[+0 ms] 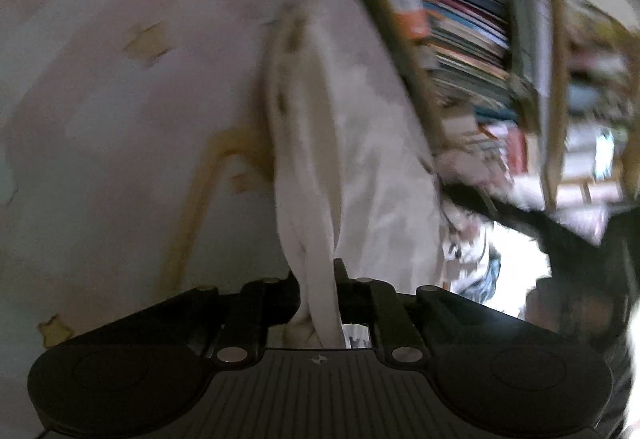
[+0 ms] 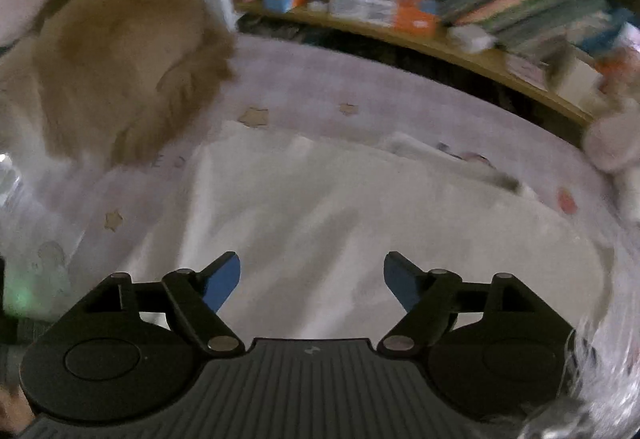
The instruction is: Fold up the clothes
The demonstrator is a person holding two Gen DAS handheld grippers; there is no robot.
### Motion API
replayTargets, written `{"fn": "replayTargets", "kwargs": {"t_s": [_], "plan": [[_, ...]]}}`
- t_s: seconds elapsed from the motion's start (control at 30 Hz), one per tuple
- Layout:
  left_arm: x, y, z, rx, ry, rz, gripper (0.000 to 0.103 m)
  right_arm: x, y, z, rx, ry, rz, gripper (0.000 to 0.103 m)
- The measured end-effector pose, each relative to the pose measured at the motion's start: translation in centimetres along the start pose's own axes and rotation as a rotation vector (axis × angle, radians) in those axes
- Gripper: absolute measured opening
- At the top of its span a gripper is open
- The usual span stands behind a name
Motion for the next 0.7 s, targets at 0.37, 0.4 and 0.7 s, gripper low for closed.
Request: {"fn": "replayTargets", "kwargs": {"t_s": [0.37,0.4,0.7], "plan": [[-0.5,0.3,-4.4,-0.197,0.007,-0.022,0.012,-6.6,7.9,8.3,0.257,-0.043,0.194,0.081],[-0.6,0.3,-4.6,-0.204,0.008,-0.022,0.012,-6.9,8.0,8.8,0.281,-0.052,0.206,0.081],[-1.3,0.4,-6.3,-0.275,0.006,-0.022,0.012,-10.2,8.9,9.8,0.310,-0.075,0.300,0.078]]}}
Point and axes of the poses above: each gripper's, at about its wrist camera, not at the fingertips, and x roughly against the way its jaws point, z to its left, y to its top, the point moved 1 cm from there along -x, roughly the way its jaws point, and after that the axes turned 7 degrees about -x, right-handed, at the moved point
